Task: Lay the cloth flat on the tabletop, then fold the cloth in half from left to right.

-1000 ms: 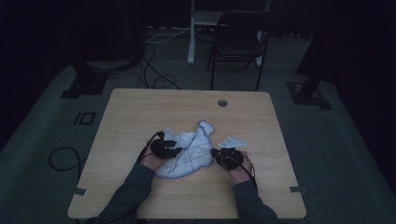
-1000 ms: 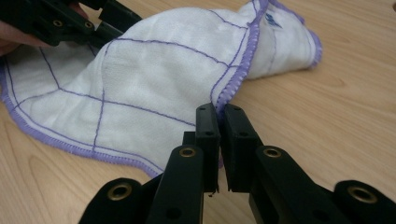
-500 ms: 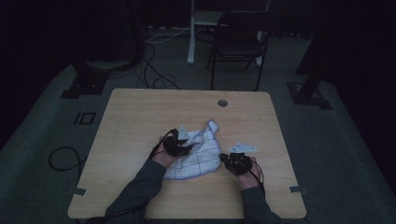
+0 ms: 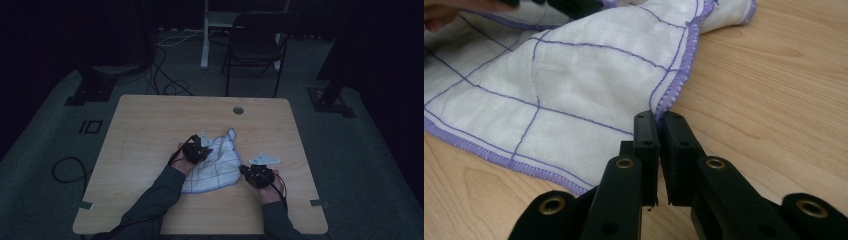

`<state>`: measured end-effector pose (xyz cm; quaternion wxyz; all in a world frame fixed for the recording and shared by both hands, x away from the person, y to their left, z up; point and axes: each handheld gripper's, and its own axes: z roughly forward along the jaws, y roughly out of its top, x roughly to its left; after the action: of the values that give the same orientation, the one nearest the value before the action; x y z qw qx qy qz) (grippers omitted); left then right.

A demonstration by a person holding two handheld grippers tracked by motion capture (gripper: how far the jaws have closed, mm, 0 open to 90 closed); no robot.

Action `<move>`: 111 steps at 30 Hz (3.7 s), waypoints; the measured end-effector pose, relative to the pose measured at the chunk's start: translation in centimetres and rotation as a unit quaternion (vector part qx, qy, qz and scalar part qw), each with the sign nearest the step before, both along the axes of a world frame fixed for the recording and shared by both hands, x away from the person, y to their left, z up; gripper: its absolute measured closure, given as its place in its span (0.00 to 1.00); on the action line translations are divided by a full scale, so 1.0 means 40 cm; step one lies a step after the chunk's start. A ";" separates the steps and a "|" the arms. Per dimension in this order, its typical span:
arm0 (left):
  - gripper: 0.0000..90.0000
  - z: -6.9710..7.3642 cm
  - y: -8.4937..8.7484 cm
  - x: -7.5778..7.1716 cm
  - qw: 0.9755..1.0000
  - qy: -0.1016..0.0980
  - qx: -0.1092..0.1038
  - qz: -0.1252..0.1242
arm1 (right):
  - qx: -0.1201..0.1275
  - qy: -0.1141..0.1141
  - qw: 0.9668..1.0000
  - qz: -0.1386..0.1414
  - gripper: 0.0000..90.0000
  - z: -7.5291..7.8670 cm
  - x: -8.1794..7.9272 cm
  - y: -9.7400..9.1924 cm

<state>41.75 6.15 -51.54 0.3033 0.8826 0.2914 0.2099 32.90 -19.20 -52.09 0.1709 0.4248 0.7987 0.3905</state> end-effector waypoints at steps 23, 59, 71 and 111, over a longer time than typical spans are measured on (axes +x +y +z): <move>0.98 0.045 0.187 0.034 0.994 -0.016 -0.033 0.105 | -0.009 0.016 1.000 -0.021 0.96 -0.012 -0.031 -0.046; 0.73 0.004 0.240 -0.015 0.985 0.003 -0.058 0.160 | -0.022 -0.052 0.998 0.014 0.76 0.001 0.017 0.008; 0.73 -0.053 0.205 -0.159 0.993 0.031 -0.064 0.091 | -0.040 -0.040 0.998 -0.004 0.74 -0.051 0.138 0.058; 0.63 -0.051 0.224 -0.205 0.993 0.021 -0.070 0.097 | -0.034 0.002 0.999 -0.011 0.75 -0.058 0.047 0.002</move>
<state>33.53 15.09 -53.57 0.3366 0.8311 0.3958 0.1983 34.79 -19.13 -54.40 0.1879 0.4286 0.8072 0.3598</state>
